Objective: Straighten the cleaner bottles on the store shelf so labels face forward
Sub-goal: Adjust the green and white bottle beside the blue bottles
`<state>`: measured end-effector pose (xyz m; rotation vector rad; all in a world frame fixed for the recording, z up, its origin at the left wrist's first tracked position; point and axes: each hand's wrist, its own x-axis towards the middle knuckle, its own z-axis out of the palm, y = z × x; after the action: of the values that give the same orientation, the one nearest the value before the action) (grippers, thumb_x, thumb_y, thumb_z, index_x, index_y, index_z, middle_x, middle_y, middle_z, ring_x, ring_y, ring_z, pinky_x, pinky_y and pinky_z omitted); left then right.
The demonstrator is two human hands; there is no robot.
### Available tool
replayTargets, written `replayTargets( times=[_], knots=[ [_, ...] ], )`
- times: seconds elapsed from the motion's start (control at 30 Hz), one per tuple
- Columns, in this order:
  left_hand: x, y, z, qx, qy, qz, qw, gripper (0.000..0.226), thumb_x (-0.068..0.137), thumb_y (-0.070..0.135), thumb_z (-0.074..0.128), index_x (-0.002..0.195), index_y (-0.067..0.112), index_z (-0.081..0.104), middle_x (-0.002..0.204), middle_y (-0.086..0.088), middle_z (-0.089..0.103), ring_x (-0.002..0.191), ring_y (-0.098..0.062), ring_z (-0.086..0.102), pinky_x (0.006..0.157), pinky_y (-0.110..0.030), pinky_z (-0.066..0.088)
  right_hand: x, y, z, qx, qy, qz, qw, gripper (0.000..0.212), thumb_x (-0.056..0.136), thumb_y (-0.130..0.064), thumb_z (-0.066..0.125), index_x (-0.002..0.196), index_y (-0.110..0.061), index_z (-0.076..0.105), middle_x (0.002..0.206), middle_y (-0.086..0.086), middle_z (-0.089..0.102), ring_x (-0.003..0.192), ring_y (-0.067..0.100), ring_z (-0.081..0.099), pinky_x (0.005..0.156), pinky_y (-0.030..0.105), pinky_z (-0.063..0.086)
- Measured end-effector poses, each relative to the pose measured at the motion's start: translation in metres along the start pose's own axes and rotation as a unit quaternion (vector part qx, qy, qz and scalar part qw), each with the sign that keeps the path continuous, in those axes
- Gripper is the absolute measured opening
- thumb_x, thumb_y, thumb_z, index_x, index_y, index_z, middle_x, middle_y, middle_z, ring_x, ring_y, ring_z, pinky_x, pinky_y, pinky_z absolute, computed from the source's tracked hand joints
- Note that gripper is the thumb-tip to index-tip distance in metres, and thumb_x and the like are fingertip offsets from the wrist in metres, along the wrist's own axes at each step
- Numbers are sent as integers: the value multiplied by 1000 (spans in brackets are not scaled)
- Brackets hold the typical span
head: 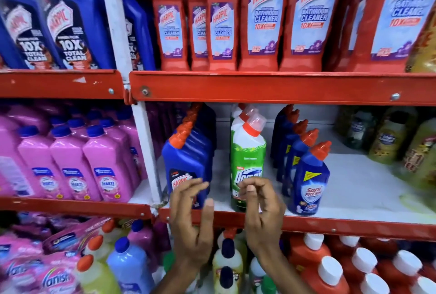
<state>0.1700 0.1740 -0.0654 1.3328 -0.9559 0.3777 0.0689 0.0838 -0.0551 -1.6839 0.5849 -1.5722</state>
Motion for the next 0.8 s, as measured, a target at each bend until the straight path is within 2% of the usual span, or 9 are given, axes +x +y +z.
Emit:
replayTargets(
  times=[0.1, 0.2, 0.3, 0.33, 0.43, 0.53, 0.6, 0.67, 0.8],
  knots=[
    [15, -24, -14, -9, 74, -74, 994, 34, 93, 39, 52, 122, 24, 58, 127, -1, 58, 123, -21, 56, 105, -48, 48, -9, -4, 31, 14, -126, 79, 989, 27, 96, -32, 49, 118, -28, 64, 118, -12, 71, 110, 8, 67, 93, 29, 55],
    [27, -47, -23, -30, 27, -201, 979, 58, 89, 60, 48, 139, 31, 47, 145, 6, 52, 135, -21, 51, 115, -55, 41, -15, -3, 62, 9, -195, 175, 965, 54, 99, -53, 38, 149, -33, 39, 152, -20, 43, 137, -9, 40, 113, 13, 34],
    [36, -57, -20, -74, -56, -262, 960, 70, 90, 62, 43, 152, 28, 37, 158, 5, 44, 146, -13, 41, 126, -48, 30, -11, 1, 77, -9, -227, 230, 946, 67, 96, -54, 28, 157, -28, 23, 154, -20, 27, 139, -9, 24, 96, -10, 17],
    [38, -57, -19, -82, -73, -269, 957, 70, 90, 60, 41, 153, 29, 35, 160, 6, 41, 147, -11, 39, 127, -44, 28, -10, 5, 79, -14, -231, 235, 944, 62, 100, -50, 28, 157, -26, 23, 156, -17, 27, 139, -8, 23, 100, -8, 17],
    [39, -60, -18, -89, -112, -275, 951, 70, 90, 64, 37, 153, 35, 29, 166, 10, 31, 153, -5, 28, 130, -40, 19, -11, 15, 85, -12, -224, 232, 947, 54, 105, -42, 28, 156, -24, 28, 164, -9, 30, 146, -2, 26, 123, 22, 19],
    [38, -65, -19, -101, -130, -279, 946, 83, 83, 79, 36, 155, 39, 27, 165, 16, 29, 152, -2, 28, 130, -41, 20, -14, 22, 88, -9, -213, 225, 951, 63, 101, -56, 28, 156, -25, 30, 163, -6, 34, 149, 2, 30, 128, 38, 21],
    [39, -68, -19, -109, -135, -273, 946, 87, 81, 83, 37, 156, 40, 24, 165, 16, 27, 153, -2, 27, 130, -41, 21, -13, 22, 88, -7, -208, 222, 952, 88, 86, -80, 25, 156, -27, 30, 163, -8, 34, 149, 1, 30, 127, 40, 23],
    [38, -64, -20, -106, -135, -277, 945, 78, 86, 73, 38, 154, 40, 21, 167, 14, 23, 153, -1, 23, 130, -39, 19, -13, 20, 88, -3, -208, 216, 954, 97, 78, -89, 22, 155, -31, 29, 162, -10, 36, 149, 1, 31, 126, 41, 26],
    [32, -49, -31, -15, -72, -185, 980, 73, 91, 57, 47, 155, 26, 31, 163, 10, 33, 150, -3, 31, 126, -38, 29, -17, 0, 72, -21, -122, 130, 984, 65, 90, -66, 30, 145, -35, 45, 152, -16, 48, 139, -9, 42, 121, 35, 37]
  ],
)
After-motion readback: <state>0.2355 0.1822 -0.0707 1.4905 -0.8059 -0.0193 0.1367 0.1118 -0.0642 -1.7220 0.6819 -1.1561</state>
